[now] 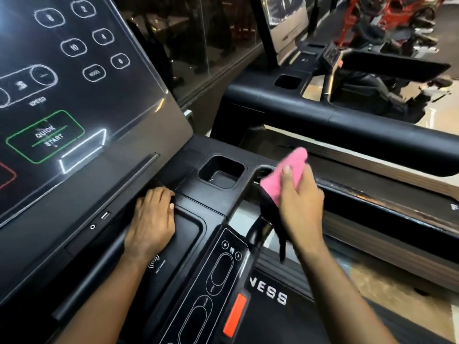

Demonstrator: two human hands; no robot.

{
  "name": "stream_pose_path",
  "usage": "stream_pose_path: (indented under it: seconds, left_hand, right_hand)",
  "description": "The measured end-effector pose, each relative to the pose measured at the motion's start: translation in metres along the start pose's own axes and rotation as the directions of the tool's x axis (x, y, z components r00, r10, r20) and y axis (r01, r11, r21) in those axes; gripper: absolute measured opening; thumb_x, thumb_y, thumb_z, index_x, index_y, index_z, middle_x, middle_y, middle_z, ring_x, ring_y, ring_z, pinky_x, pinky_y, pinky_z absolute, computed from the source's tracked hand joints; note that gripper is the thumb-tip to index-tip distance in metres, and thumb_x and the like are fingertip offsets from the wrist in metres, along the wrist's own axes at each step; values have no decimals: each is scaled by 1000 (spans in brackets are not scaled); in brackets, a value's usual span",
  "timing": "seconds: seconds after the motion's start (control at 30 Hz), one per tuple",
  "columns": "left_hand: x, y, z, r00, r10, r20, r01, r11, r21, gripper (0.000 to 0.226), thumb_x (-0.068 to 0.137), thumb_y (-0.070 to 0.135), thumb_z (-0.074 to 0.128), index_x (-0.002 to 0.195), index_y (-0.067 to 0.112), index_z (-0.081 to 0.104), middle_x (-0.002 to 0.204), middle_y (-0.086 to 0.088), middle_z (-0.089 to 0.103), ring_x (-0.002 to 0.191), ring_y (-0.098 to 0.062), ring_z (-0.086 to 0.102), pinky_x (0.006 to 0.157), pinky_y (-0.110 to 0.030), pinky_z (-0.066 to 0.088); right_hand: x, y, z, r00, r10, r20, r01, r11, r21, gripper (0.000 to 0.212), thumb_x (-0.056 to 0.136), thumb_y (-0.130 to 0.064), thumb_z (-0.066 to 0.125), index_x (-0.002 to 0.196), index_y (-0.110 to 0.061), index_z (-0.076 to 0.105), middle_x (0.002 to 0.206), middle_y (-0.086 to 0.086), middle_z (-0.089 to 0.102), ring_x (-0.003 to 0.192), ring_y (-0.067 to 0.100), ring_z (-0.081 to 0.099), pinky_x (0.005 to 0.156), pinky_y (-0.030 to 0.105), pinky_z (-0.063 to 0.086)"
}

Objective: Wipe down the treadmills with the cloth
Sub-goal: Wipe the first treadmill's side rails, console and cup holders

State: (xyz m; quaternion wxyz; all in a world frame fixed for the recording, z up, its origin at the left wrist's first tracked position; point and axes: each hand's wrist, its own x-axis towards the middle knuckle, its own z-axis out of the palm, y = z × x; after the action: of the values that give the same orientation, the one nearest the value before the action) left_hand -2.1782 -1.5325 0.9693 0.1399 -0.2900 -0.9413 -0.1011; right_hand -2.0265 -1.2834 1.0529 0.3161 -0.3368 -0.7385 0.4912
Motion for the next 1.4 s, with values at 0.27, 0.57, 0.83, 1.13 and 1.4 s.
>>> stream_pose_path:
  seconds: [0.27, 0.57, 0.83, 1.13, 1.4]
  left_hand:
    - [1, -2, -1, 995, -90, -51, 93, 994, 56, 27, 76, 17, 39, 95, 10, 58, 89, -12, 56, 88, -36, 55, 76, -50, 43]
    - [5, -3, 3, 994, -110, 1, 110, 993, 42, 20, 74, 15, 47, 93, 14, 52, 93, -8, 53, 92, -33, 52, 81, -51, 43]
    - [6, -1, 3, 995, -104, -2, 104, 994, 15, 25, 75, 16, 42, 98, 15, 51, 96, -7, 52, 93, -32, 51, 80, -53, 45]
    - [6, 0, 2, 994, -109, -5, 109, 994, 30, 20, 78, 18, 38, 95, 18, 48, 96, -6, 51, 93, -32, 50, 79, -52, 41]
    - [6, 1, 4, 994, -113, -7, 113, 993, 27, 13, 80, 19, 38, 92, 19, 45, 96, -6, 50, 93, -30, 47, 83, -53, 41]
  right_hand:
    - [55, 25, 91, 109, 86, 990, 628, 767, -136, 48, 103, -48, 43, 150, -51, 37, 169, -16, 2, 153, 9, -14, 119, 43, -20]
    - [55, 15, 190, 306, 23, 952, 753, 606, -257, 62, 105, -59, 31, 160, -46, 7, 169, -3, -15, 154, 34, -18, 125, 49, -9]
    - [49, 37, 103, 267, -24, 963, 875, 425, -232, 55, 106, -57, 29, 159, -48, 15, 169, -13, -3, 157, 19, -7, 127, 47, -1]
    - [53, 23, 183, 302, -34, 953, 793, 563, -231, 57, 108, -50, 32, 161, -42, 14, 171, -4, -4, 157, 31, -8, 127, 48, 1]
    - [56, 54, 100, 365, -41, 930, 793, 537, -288, 52, 107, -46, 32, 156, -54, 17, 169, -12, -9, 156, 21, -15, 123, 57, -10]
